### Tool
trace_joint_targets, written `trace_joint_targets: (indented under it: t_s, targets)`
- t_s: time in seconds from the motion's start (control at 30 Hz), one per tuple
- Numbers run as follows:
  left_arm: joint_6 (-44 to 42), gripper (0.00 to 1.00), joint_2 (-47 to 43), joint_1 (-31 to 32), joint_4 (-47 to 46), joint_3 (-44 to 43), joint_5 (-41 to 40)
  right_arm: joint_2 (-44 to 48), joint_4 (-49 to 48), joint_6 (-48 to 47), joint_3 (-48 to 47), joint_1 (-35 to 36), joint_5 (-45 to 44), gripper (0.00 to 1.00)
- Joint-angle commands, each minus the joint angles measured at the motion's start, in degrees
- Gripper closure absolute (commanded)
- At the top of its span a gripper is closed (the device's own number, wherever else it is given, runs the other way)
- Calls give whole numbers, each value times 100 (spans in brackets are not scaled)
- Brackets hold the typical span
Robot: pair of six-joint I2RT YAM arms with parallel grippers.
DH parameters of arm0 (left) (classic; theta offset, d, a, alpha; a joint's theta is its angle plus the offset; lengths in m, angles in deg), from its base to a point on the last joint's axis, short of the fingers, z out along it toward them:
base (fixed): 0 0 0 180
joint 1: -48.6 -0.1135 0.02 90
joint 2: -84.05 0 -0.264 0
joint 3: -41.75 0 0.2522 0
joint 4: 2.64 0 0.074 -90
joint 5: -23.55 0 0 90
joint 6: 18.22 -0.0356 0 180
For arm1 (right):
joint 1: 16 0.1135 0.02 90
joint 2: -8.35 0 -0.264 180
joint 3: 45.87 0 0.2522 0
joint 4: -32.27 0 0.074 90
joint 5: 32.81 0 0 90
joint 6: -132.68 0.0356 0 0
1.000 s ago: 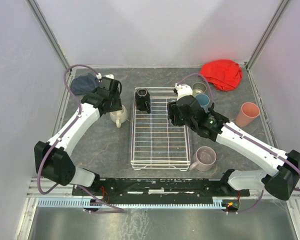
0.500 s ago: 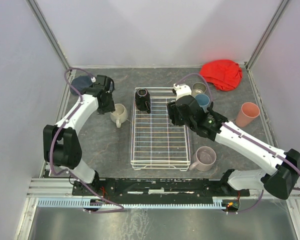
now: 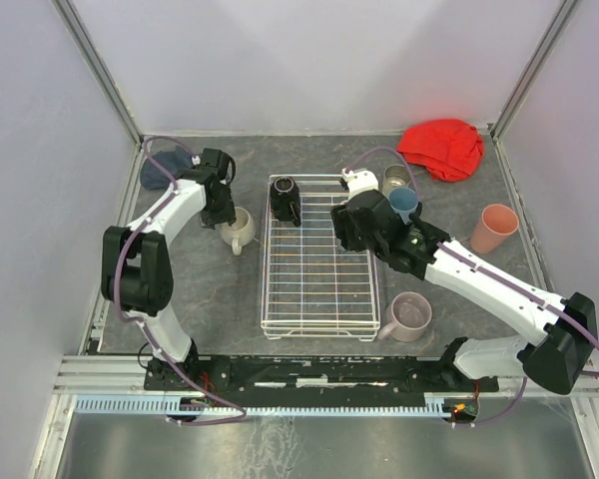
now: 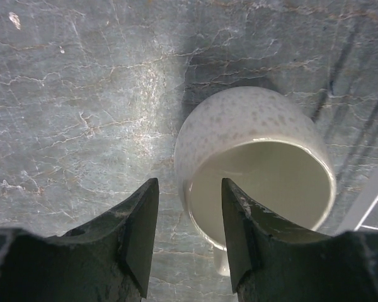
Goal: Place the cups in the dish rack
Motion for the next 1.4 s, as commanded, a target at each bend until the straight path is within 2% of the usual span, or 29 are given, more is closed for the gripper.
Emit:
trace_joint_targets:
  t_s: [0.0,0.07,0.2,0.3,0.33,0.43,0.5,0.6,0.7,0.9,1.0,1.1,1.2,1.27,1.37]
  targets:
    - [-173,48,192,-16,-194,-216,3,32,-151,-80,-325,-26,-146,32]
    - [-200,52,256,-31,-263,-178,-25,52,-129,-84,-325,-35,-161,32]
    - [-205,72,428,-60,-362,-172,31,113,-67,-93,-311,-60,-198,32]
    - [-206,93,544,-78,-369,-197,90,168,-11,-86,-310,-70,-212,32]
    - [-205,97,533,-96,-369,-204,152,184,14,-95,-316,-77,-193,32]
    - [-222,97,330,-194,-369,-233,339,148,46,-209,-411,-132,200,31]
    - [-231,97,121,-360,-356,-341,670,-53,286,-462,-701,-165,843,31]
    - [-188,97,-282,-643,-296,-597,1174,-414,1016,-575,-1405,-179,1214,29]
    - [4,97,-668,-907,-346,-893,1813,-309,983,-484,-1551,-242,1676,28]
    - [833,97,-1171,-990,-812,-1354,3286,-287,798,36,-1760,-552,3899,23]
    - [1445,97,-1514,-986,-1396,-1092,3922,-148,-62,928,-1383,-757,4885,17]
    - [2641,97,-2092,-952,-2956,-216,4783,182,-2146,2810,-354,-1056,5765,10]
    - [3867,97,-2542,-821,-4557,701,5057,196,-4113,4271,293,-1110,5955,7]
    - [4313,97,-2674,-735,-4975,1014,5102,169,-4789,4570,465,-1113,5875,7]
    - [4793,97,-2876,-615,-5337,1288,5060,159,-4963,4435,519,-1114,5603,7]
